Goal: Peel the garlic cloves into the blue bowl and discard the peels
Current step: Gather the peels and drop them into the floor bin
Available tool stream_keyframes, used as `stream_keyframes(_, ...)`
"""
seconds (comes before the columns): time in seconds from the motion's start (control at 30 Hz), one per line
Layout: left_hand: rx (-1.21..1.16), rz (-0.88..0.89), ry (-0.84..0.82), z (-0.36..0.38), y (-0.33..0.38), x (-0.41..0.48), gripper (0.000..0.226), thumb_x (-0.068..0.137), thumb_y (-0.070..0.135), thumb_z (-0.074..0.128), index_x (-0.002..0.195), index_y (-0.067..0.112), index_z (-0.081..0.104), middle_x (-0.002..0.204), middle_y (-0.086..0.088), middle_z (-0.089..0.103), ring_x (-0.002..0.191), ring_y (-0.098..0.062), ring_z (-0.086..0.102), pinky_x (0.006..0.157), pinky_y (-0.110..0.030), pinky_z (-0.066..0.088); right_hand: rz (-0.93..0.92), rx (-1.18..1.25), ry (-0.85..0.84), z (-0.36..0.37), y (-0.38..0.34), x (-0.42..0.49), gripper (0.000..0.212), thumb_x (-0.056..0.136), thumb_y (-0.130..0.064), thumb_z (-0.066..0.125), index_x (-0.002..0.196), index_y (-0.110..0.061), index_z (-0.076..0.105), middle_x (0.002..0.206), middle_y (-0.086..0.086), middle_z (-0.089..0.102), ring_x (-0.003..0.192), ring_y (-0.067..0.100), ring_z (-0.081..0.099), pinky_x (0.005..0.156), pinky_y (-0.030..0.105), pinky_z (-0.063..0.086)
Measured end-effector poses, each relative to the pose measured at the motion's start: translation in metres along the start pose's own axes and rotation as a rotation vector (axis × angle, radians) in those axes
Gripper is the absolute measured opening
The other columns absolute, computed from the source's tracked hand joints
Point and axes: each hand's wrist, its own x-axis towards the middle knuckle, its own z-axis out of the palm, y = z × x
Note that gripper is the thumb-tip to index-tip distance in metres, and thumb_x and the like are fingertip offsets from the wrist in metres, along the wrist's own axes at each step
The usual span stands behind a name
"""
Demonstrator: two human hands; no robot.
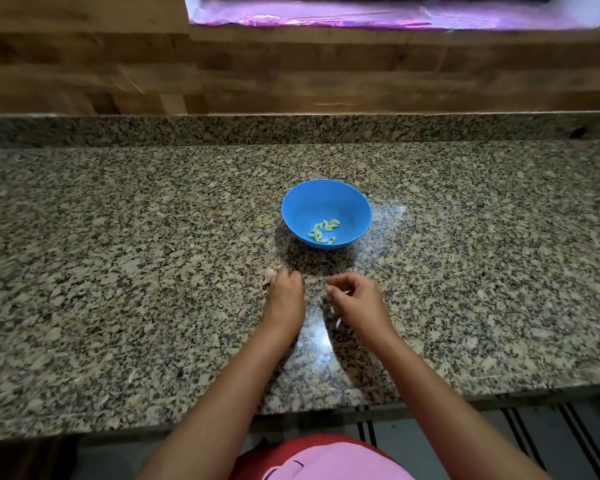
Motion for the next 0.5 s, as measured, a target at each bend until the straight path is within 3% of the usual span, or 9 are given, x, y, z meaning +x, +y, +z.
stream_keyframes(0.1,0.035,0.068,-0.037,0.002,0.0,-0.004,0.021,0.098,0.007,0.04,0.117,0.004,0.051,0.126,-0.012,0.044,0.114,-0.021,0.04,0.093,-0.027,0.034,-0.033,-0.07,-0.109,0.0,-0.002,0.003,0.023,0.086,-0.007,0.066,0.107,-0.014,0.066,0.096,-0.005,0.066,0.078,0.005,0.06,0.071,0.02,0.05)
stream_keyframes(0.17,0.049,0.104,-0.055,0.005,-0.001,-0.009,0.022,0.099,0.009,0.039,0.118,0.004,0.048,0.127,-0.011,0.042,0.116,-0.021,0.038,0.094,-0.027,0.033,-0.101,-0.178,-0.158,0.0,-0.002,0.006,0.028,0.084,-0.002,0.066,0.11,-0.013,0.067,0.102,-0.003,0.068,0.091,0.008,0.063,0.084,0.021,0.05)
stream_keyframes(0.23,0.04,0.152,-0.057,0.008,-0.001,-0.014,0.022,0.099,0.011,0.039,0.119,0.005,0.047,0.126,-0.009,0.042,0.114,-0.02,0.038,0.092,-0.026,0.034,-0.134,-0.252,-0.182,0.001,-0.001,0.008,0.027,0.083,0.0,0.065,0.106,-0.012,0.07,0.101,-0.001,0.07,0.094,0.008,0.063,0.088,0.022,0.049)
stream_keyframes(0.37,-0.214,0.12,-0.039,0.006,-0.003,-0.019,0.014,0.095,0.012,0.051,0.103,0.004,0.057,0.106,-0.008,0.056,0.098,-0.019,0.052,0.077,-0.016,0.034,0.008,-0.049,-0.21,0.001,-0.002,0.007,0.016,0.088,0.004,0.058,0.099,0.003,0.068,0.073,0.001,0.064,0.059,0.003,0.058,0.055,0.013,0.049)
stream_keyframes(0.5,-0.395,0.075,-0.031,0.001,-0.005,-0.024,0.008,0.088,0.007,0.06,0.094,0.009,0.055,0.093,-0.003,0.061,0.082,-0.012,0.057,0.069,-0.011,0.042,0.067,0.029,-0.216,0.001,-0.003,0.005,0.015,0.087,0.003,0.06,0.1,0.009,0.066,0.07,0.008,0.062,0.053,0.012,0.055,0.048,0.016,0.049)
